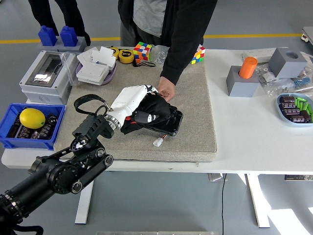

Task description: Pick the rag up,wipe the panel,place it on the desk

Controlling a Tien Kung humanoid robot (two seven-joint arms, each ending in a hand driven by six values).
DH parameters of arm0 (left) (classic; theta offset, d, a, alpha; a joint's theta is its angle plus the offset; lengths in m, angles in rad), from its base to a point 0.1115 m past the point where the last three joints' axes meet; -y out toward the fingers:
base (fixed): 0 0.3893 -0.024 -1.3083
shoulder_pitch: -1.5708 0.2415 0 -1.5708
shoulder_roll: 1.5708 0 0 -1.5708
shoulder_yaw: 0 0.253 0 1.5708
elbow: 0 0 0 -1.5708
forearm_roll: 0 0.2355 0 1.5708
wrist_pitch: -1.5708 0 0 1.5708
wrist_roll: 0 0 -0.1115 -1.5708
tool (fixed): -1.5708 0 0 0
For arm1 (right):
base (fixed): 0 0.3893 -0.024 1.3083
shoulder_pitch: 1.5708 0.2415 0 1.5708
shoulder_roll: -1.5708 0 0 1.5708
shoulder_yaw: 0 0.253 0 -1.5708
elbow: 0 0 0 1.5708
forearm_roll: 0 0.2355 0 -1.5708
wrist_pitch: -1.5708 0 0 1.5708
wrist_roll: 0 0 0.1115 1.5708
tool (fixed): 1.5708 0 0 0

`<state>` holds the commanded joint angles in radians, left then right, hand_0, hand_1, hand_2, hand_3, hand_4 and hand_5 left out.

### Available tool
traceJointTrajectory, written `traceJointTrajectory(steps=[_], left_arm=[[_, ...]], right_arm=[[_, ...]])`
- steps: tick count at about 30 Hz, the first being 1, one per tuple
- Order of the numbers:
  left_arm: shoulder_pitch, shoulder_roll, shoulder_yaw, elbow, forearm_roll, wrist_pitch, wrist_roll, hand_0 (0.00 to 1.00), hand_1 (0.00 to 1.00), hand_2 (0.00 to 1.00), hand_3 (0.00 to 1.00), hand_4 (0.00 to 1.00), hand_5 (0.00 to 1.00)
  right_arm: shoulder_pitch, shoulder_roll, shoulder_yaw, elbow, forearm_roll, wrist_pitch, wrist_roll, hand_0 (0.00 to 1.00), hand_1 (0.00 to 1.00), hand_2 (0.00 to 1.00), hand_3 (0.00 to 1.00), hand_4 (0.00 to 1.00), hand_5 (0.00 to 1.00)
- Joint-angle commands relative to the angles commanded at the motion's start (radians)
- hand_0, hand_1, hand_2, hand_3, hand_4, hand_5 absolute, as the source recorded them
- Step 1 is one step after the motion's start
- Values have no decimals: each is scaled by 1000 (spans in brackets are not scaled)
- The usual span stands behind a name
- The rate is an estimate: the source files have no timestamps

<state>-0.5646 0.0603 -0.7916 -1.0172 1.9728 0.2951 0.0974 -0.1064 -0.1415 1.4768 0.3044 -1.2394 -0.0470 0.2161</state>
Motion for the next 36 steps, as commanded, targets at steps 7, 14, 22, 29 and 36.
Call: traceJointTrajectory(steps=[7,14,22,29,36], left_arm=[[3,7,-80,26,20,11,-12,274,367,461,560,750,2],[3,16,-184,68,40,13,-20,273,361,460,560,751,2],[-1,32,-248,119,48,9,-21,271,360,460,560,751,2],[9,33,-246,117,36,7,-22,270,356,460,560,750,2],[18,29,-211,87,7,7,-25,270,352,459,559,751,2]], right_arm=[[-2,1,4,0,-1,0,0,590,597,525,525,874,347],[-4,3,6,1,-2,0,0,590,597,525,525,874,346],[-4,6,11,1,-4,0,0,590,597,524,525,873,346],[-4,8,14,2,-4,1,0,590,599,524,525,874,347],[-3,8,11,2,-3,1,1,590,597,524,525,875,347]])
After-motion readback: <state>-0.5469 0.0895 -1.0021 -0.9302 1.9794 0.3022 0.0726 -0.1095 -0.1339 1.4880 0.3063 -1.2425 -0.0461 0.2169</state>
